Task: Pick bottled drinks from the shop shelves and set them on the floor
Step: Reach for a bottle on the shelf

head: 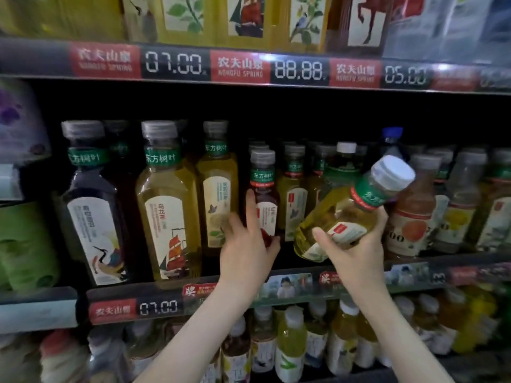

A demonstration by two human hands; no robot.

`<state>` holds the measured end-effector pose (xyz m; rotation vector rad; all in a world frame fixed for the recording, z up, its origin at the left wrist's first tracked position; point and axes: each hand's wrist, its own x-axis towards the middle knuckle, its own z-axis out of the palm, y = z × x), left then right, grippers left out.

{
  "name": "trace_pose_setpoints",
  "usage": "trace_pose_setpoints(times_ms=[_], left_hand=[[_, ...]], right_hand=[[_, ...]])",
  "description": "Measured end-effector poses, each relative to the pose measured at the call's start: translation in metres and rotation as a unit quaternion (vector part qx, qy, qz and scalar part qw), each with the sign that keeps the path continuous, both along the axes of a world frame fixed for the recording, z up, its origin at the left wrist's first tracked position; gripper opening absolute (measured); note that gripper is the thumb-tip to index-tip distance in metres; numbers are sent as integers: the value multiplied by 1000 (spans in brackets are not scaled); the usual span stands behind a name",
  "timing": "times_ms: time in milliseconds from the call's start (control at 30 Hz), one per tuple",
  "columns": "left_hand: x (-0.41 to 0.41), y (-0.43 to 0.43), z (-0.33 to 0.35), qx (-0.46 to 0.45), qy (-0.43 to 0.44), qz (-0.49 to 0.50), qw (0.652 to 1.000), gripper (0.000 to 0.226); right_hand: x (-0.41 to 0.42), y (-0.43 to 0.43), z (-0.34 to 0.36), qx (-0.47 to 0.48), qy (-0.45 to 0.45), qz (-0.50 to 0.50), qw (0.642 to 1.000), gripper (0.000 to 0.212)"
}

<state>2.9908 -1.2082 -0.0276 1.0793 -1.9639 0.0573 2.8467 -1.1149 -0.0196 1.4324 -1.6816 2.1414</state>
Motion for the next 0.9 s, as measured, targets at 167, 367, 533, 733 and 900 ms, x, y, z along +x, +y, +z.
trace_pose_setpoints(times_ms=[167,367,533,733,900], left_hand=[[3,-1,1,19,17,-19,999,104],[5,-1,2,22,4,-19,1000,102],[0,8,5,-52,2,4,999,95],[-13,10,5,-166,-90,-28,982,79],[-27,24,3,-167,-29,-35,985,64]], right_hand=[[12,-21,-6,75,64,-6,995,94],[11,-42,9,161,163,-128,965,94],[16,-38,4,174,194,-108,959,100],[16,-33,7,192,298,-199,914,83],[-3,-11,-2,158,330,-189,911,68]])
